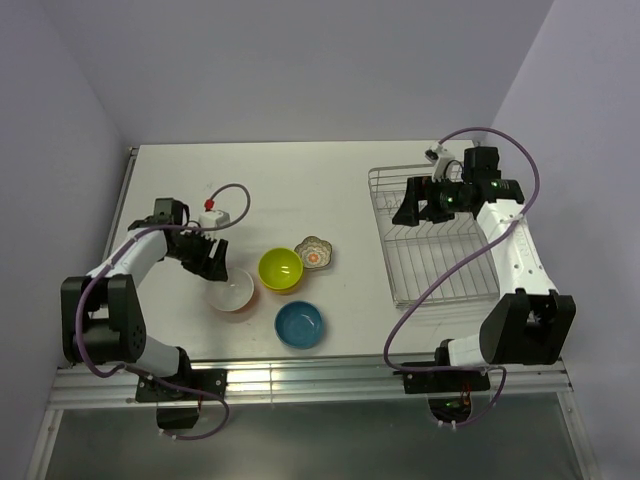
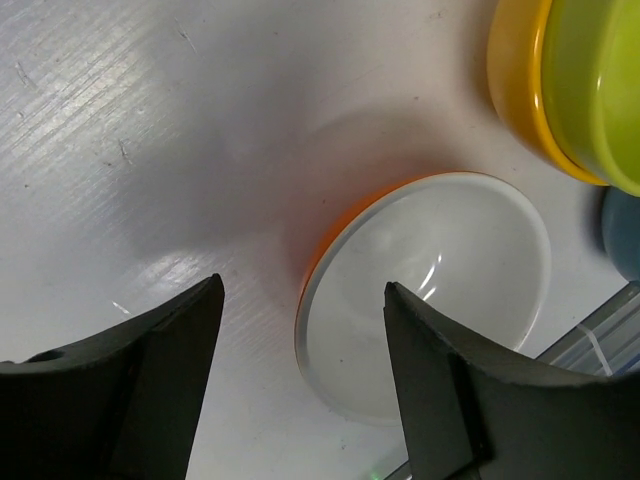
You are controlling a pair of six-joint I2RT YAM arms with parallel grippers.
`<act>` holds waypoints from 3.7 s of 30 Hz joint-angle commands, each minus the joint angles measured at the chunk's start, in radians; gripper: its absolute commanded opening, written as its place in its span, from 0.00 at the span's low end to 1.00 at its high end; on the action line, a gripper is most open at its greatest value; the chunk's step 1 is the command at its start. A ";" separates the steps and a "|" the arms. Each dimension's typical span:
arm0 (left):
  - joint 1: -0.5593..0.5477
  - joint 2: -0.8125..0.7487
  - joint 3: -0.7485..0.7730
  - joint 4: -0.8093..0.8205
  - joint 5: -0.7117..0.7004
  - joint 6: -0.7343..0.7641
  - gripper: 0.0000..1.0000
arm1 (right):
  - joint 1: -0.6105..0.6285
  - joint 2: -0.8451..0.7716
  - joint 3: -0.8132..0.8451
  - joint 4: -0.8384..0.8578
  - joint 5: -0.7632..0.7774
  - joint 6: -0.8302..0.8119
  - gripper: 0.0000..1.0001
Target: Load the bowls into the dish rack
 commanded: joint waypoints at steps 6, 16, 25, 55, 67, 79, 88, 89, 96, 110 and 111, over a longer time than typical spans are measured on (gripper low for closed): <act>-0.012 0.011 -0.022 0.034 -0.024 0.004 0.62 | 0.009 0.020 0.081 0.024 0.003 0.001 1.00; -0.012 0.063 -0.022 0.057 -0.052 -0.008 0.45 | 0.009 0.032 0.128 -0.003 0.014 -0.013 1.00; -0.012 0.049 0.004 0.057 -0.081 -0.024 0.00 | 0.009 0.021 0.171 0.010 0.003 0.018 1.00; -0.060 -0.055 0.637 -0.101 -0.058 -0.235 0.00 | 0.007 0.035 0.258 0.176 -0.268 0.265 1.00; -0.227 -0.153 0.648 0.204 -0.001 -0.509 0.00 | 0.050 0.031 0.358 0.264 -0.462 0.412 1.00; -0.405 -0.134 0.596 0.374 -0.070 -0.709 0.00 | 0.228 -0.009 0.338 0.436 -0.295 0.610 1.00; -0.482 -0.095 0.591 0.394 -0.037 -0.738 0.00 | 0.332 0.017 0.249 0.480 -0.295 0.720 0.98; -0.486 -0.089 0.591 0.396 -0.031 -0.738 0.00 | 0.341 0.015 0.248 0.480 -0.295 0.720 0.98; -0.506 -0.084 0.588 0.402 0.003 -0.732 0.00 | 0.391 0.027 0.249 0.445 -0.265 0.694 0.98; -0.509 -0.075 0.570 0.431 0.037 -0.752 0.00 | 0.407 0.047 0.156 0.551 -0.331 0.867 1.00; -0.509 -0.074 0.570 0.431 0.040 -0.752 0.00 | 0.407 0.047 0.154 0.558 -0.336 0.872 0.98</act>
